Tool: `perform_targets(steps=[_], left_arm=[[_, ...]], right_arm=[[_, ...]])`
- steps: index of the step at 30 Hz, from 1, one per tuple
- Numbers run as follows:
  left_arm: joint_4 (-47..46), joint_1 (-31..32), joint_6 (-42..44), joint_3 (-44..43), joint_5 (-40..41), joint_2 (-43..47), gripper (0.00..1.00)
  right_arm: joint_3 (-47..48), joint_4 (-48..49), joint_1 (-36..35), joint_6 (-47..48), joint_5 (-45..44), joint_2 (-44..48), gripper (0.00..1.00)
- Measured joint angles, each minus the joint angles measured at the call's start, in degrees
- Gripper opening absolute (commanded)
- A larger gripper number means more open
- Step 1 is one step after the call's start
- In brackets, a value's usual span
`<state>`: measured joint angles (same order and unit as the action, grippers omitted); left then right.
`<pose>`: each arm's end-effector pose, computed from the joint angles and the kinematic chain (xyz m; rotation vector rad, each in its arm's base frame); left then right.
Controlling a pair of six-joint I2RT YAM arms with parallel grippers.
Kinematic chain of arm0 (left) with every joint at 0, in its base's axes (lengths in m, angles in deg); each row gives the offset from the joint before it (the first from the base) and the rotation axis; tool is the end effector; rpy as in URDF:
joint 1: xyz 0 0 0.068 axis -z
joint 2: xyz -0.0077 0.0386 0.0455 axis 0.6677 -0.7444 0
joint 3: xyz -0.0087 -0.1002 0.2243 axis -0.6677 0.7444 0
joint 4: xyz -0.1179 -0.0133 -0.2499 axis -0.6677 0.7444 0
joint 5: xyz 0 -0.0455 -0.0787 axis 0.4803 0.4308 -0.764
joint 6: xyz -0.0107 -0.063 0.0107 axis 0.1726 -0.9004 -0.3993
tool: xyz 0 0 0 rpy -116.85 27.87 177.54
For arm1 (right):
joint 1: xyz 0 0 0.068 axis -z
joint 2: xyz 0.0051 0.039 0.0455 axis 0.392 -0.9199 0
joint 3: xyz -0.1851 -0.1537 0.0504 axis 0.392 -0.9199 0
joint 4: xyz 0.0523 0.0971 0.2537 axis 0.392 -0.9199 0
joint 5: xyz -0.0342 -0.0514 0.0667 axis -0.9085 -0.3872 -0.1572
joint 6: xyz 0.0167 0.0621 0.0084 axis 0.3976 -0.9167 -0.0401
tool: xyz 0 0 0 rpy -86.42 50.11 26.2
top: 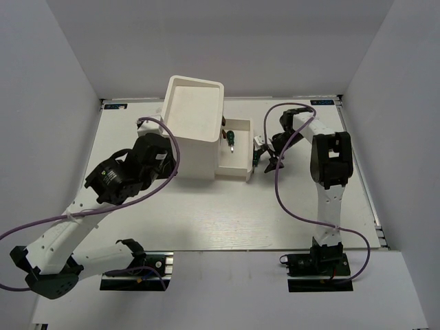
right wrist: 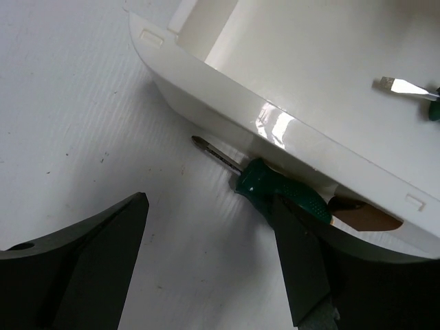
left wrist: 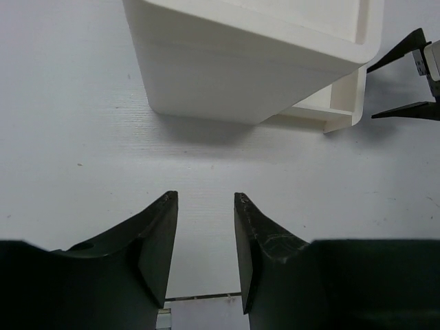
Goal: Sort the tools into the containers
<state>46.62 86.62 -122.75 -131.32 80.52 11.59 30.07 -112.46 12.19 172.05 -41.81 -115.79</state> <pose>0.1712 -0.1352 0.3781 -0.0676 2.2239 -0.1799 0.3935 0.1127 0.1243 -2.1582 1.2498 0.8188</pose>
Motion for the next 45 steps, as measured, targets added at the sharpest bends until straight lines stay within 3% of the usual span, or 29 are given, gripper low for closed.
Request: perform_targets(steps=[22, 25, 29, 31, 35, 36, 37, 40, 45], left_arm=[[0.2, 0.0, -3.0, 1.6, 0.3, 0.7, 0.49], [0.2, 0.0, -3.4, 1.6, 0.3, 0.9, 0.49], [0.2, 0.0, -3.4, 1.6, 0.4, 0.9, 0.49], [0.1, 0.0, -3.4, 1.6, 0.4, 0.9, 0.49], [-0.3, 0.0, -3.4, 1.6, 0.4, 0.9, 0.49], [-0.6, 0.0, -3.4, 1.7, 0.4, 0.9, 0.49], [-0.7, 0.0, -3.4, 1.8, 0.4, 0.9, 0.49], [-0.8, 0.0, -3.4, 1.8, 0.5, 0.9, 0.49], [-0.8, 0.0, -4.2, 1.8, 2.0, 1.1, 0.49]], right_arm=[[-2.1, 10.3, -1.6, 0.2, 0.3, 0.0, 0.80], [-2.1, 10.5, -1.6, 0.2, -0.7, 0.0, 0.76], [-2.1, 9.8, -1.6, 0.3, -3.6, 0.0, 0.62], [-2.2, 8.9, -1.5, 0.3, -5.6, 0.0, 0.48], [-5.0, 8.3, -1.0, 0.3, -7.6, 1.4, 0.33], [-6.5, 8.7, -0.9, 0.3, -8.0, 2.4, 0.28], [-8.1, 8.8, -0.7, 0.4, -8.3, 3.3, 0.16], [-12.1, 9.3, -0.7, 0.4, -9.1, 5.9, 0.00], [-14.8, 10.8, -0.3, 0.3, -10.1, 8.3, 0.00]])
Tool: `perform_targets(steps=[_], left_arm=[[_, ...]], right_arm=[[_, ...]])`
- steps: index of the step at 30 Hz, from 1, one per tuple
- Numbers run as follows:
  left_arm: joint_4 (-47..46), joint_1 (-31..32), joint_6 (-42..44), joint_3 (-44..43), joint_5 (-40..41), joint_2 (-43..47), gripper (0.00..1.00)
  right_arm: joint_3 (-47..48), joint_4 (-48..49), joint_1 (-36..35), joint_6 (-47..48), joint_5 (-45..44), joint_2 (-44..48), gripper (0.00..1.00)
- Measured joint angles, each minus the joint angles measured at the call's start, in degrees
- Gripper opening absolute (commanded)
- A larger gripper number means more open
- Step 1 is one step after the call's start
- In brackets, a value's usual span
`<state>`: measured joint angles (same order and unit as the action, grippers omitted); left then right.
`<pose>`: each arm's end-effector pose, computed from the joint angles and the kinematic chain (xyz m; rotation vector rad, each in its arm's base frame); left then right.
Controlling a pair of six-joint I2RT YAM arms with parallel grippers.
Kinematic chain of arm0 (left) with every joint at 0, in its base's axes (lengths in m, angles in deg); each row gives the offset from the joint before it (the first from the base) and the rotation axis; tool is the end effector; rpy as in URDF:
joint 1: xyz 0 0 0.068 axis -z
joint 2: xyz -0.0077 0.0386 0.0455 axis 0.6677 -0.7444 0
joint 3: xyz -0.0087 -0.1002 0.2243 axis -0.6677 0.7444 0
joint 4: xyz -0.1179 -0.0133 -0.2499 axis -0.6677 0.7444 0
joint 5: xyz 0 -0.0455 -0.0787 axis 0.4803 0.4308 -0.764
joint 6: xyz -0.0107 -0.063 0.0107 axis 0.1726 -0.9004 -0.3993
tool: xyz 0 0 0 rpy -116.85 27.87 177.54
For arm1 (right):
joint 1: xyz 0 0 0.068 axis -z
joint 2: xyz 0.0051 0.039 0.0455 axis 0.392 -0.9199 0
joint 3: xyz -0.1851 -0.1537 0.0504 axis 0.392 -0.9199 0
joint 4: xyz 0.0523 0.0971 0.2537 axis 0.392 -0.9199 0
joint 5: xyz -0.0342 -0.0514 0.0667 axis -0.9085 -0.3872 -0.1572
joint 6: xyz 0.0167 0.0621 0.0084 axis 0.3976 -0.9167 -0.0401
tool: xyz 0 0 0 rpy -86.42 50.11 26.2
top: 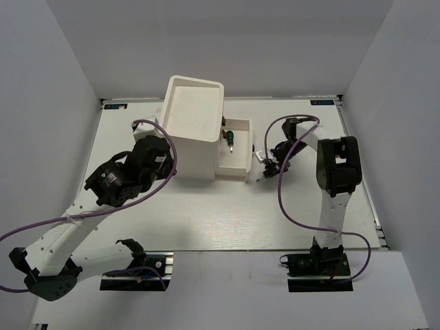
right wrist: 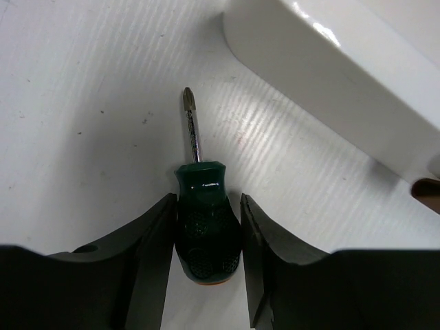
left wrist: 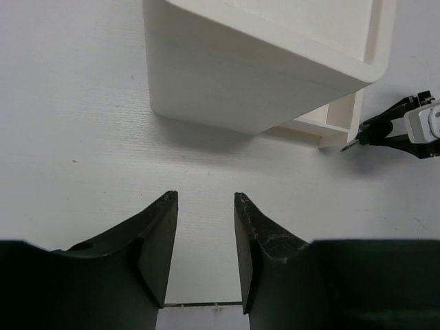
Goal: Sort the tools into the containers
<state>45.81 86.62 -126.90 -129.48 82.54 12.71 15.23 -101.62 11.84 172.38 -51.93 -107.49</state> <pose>0.1703 -0.1322 0.3736 -0.1652 2.2029 -0.1882 0.3647 0.1026 0.1075 -2.3185 1.2630 0.6228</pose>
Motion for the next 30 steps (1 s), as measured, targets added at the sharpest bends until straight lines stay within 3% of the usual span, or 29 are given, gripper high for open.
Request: perform_targets(steps=[4, 11, 18, 24, 25, 26, 29, 30], left_arm=[[0.0, 0.0, -2.1, 0.7, 2.6, 1.5, 0.49], [-0.4, 0.0, -4.8, 2.2, 7.7, 5.0, 0.55], [1.5, -1.3, -7.3, 1.9, 11.5, 2.3, 0.65], [1.3, -8.4, -9.8, 5.0, 10.8, -3.3, 0.70], [0.9, -10.1, -9.7, 5.9, 10.3, -3.3, 0.70], [0.5, -12.2, -9.6, 6.8, 9.7, -3.4, 0.70], [-2.3, -18.6, -8.3, 8.7, 7.1, -3.7, 0.69], [-3.7, -20.4, -7.7, 9.5, 5.9, -4.0, 0.67]], right_arm=[[2.5, -0.7, 0.8, -1.9, 1.9, 1.3, 0.00], [8.3, -1.0, 2.1, -17.6, 9.7, 10.3, 0.00], [9.4, 9.6, -2.8, -46.6, 11.5, 12.8, 0.00], [21.8, 16.8, -10.4, -71.7, 3.9, 1.6, 0.00], [24.4, 17.0, -11.4, -74.4, 1.7, -0.3, 0.07], [26.4, 16.8, -11.9, -77.2, 0.1, -2.1, 0.30], [30.3, 16.0, -12.5, -82.5, -1.6, -5.9, 0.51], [30.4, 16.0, -12.7, -83.8, -2.1, -6.2, 0.54]])
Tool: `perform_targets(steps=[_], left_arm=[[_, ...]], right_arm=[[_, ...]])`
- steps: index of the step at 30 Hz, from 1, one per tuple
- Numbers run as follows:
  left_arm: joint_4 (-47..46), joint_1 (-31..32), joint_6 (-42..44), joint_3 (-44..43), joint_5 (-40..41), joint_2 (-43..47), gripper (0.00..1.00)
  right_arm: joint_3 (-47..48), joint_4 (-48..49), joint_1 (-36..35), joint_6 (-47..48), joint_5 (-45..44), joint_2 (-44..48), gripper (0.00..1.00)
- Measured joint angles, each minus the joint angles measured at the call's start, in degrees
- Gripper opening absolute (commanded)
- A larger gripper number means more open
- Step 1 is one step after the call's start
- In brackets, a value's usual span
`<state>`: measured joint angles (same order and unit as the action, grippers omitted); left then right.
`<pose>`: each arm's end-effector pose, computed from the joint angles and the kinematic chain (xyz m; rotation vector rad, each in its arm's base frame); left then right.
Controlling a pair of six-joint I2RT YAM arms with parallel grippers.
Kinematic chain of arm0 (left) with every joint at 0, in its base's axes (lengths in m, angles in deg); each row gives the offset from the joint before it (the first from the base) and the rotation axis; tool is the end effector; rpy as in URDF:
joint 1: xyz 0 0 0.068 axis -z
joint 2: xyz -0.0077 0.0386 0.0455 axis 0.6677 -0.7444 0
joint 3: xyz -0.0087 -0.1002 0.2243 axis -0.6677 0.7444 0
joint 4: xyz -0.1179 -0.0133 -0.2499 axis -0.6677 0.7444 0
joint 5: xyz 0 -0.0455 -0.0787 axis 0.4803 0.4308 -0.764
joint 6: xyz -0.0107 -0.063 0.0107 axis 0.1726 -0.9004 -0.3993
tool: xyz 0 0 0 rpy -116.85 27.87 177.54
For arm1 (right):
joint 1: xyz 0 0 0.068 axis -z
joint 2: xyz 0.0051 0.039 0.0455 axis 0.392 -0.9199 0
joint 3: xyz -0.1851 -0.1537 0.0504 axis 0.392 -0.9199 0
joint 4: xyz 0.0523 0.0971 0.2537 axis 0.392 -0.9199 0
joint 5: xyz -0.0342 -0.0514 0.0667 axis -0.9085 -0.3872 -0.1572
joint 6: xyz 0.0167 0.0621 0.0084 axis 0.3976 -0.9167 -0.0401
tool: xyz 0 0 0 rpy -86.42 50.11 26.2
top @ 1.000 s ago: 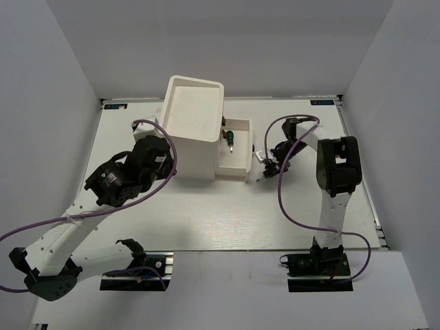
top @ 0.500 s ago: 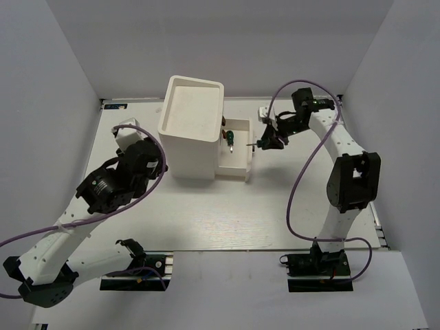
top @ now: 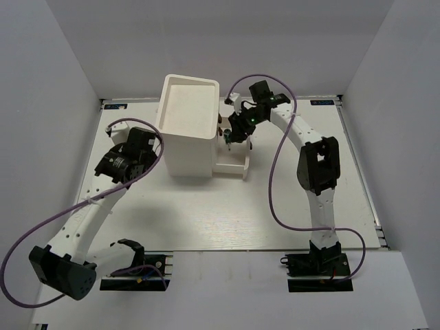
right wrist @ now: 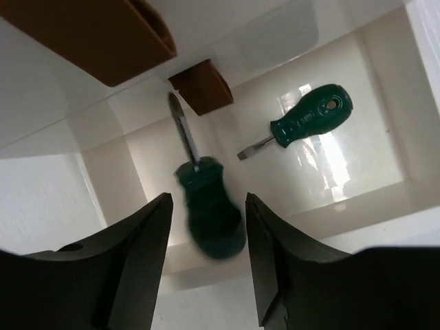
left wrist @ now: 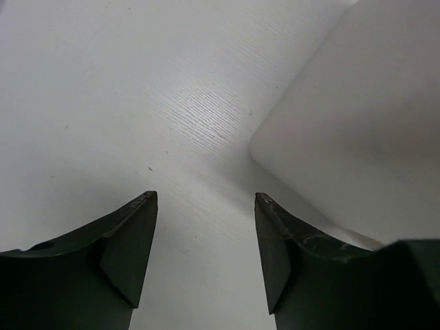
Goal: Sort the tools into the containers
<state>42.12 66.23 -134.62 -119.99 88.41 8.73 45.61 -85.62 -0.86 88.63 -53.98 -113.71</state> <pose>0.2289 -0.0703 0.3132 -0.6980 2.1643 0.1649 0.4396 0.2259 0.2242 -1.2933 2.0550 0.6944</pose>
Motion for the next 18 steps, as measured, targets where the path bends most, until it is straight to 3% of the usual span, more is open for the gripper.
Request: perform_targets(steps=[5, 6, 10, 11, 12, 18], left_arm=[[-7.2, -8.8, 4.0, 3.5, -8.7, -4.0, 0.48], [-8.5, -10.3, 4.8, 3.5, -10.5, -5.1, 0.44], [-13.9, -16.3, 7.4, 3.5, -17.1, -8.9, 0.41], [-15.0, -17.6, 7.8, 3.5, -18.6, -9.8, 0.41], [-16.5, -19.1, 8.2, 3.5, -20.5, -10.7, 0.41], [-26.0, -24.5, 9.2, 3.0, -31.5, -18.0, 0.36]], right_arm=[[-3.7, 2.4, 0.0, -2.3, -1.6, 2.3, 0.59], [-5.6, 2.8, 0.2, -2.4, -1.8, 3.5, 0.65], [-11.6, 3.5, 0.7, -3.0, -2.1, 7.9, 0.65], [-12.2, 3.7, 0.8, -3.5, -2.3, 8.6, 0.56], [-12.4, 4.0, 1.0, -4.1, -2.5, 9.2, 0.01], [-12.5, 6.6, 2.1, -12.9, -11.1, 10.2, 0.00]])
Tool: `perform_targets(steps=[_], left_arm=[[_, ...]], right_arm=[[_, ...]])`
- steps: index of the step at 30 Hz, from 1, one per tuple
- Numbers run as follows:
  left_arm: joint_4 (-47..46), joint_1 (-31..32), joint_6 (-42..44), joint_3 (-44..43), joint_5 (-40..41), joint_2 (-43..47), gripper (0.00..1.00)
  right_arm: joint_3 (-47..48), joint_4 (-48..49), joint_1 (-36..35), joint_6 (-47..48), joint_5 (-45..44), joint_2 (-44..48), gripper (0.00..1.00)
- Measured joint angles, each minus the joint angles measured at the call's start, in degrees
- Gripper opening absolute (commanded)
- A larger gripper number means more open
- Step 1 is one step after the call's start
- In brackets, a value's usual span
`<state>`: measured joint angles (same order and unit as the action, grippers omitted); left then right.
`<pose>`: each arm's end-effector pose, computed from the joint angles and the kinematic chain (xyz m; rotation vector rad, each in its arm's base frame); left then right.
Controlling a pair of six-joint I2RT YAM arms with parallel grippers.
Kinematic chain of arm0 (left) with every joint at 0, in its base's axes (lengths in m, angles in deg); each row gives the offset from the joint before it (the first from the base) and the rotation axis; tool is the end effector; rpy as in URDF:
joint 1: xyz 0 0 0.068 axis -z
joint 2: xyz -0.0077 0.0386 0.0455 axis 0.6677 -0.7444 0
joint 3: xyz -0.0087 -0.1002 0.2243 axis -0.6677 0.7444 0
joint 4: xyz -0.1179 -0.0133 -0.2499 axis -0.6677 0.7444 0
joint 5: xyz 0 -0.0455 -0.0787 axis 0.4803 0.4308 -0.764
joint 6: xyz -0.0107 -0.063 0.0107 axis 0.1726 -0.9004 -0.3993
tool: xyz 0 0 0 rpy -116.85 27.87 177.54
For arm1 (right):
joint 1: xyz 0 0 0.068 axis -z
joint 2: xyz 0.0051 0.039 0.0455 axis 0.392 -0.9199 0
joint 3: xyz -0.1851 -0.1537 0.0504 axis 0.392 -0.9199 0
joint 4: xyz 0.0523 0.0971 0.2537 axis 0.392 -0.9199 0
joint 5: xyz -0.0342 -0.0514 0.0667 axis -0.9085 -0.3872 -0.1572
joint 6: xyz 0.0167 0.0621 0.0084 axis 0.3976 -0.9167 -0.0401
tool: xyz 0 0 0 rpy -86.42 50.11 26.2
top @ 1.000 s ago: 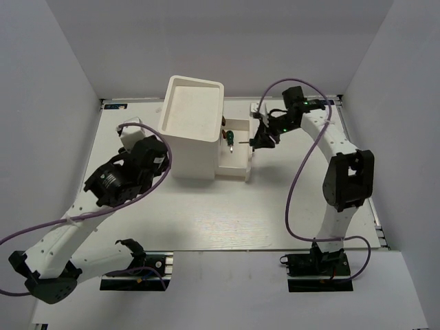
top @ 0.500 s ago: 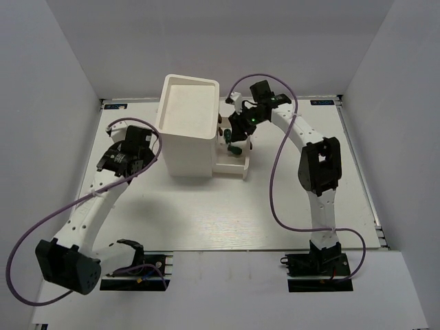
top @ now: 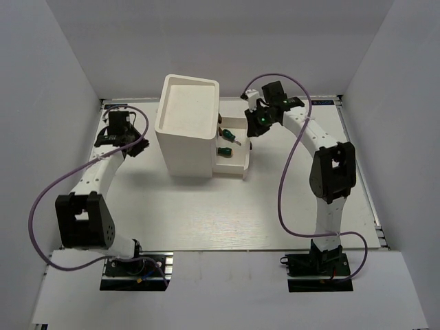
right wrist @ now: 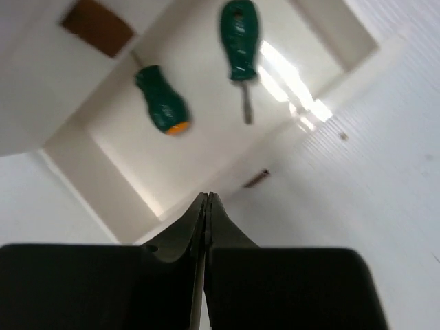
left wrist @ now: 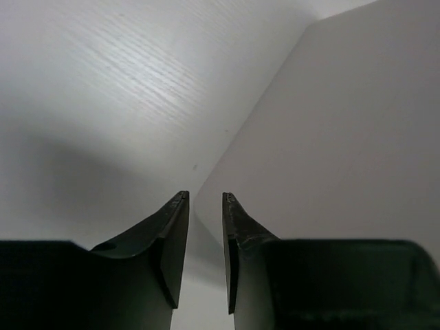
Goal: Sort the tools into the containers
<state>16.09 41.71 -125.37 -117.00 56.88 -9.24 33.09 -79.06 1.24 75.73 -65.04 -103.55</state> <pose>0.3341 0.0056 0.2382 -0.8346 2.2676 -0.1996 0.4269 0.1921 0.2363 -0.9602 2.2308 0.5248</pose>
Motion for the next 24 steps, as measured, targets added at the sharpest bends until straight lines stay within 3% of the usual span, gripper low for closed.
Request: perform_targets(steps=[4, 7, 12, 16, 24], left_arm=[[-3.9, -0.9, 1.5, -4.2, -7.9, -9.2, 0.24], [-5.6, -0.9, 3.0, -7.6, -13.2, -15.2, 0.24], [-7.2, -0.9, 4.8, -8.1, -18.9, -16.3, 0.24], [-8.5, -0.9, 5.4, -7.5, -21.9, -16.2, 0.21], [-9.2, -0.9, 7.0, -6.7, -25.4, -16.0, 0.18]], right_arm=[[4.3, -1.4, 1.3, -3.4, -8.0, -2.9, 0.00], [9.2, -1.9, 1.8, -4.2, -14.3, -7.4, 0.00], [9.4, -3.6, 1.7, -4.1, -17.9, -11.8, 0.00], [9.4, -5.4, 1.2, -4.4, -13.3, -14.6, 0.00], [9.5, -4.9, 2.3, -6.7, 3.9, -15.7, 0.00]])
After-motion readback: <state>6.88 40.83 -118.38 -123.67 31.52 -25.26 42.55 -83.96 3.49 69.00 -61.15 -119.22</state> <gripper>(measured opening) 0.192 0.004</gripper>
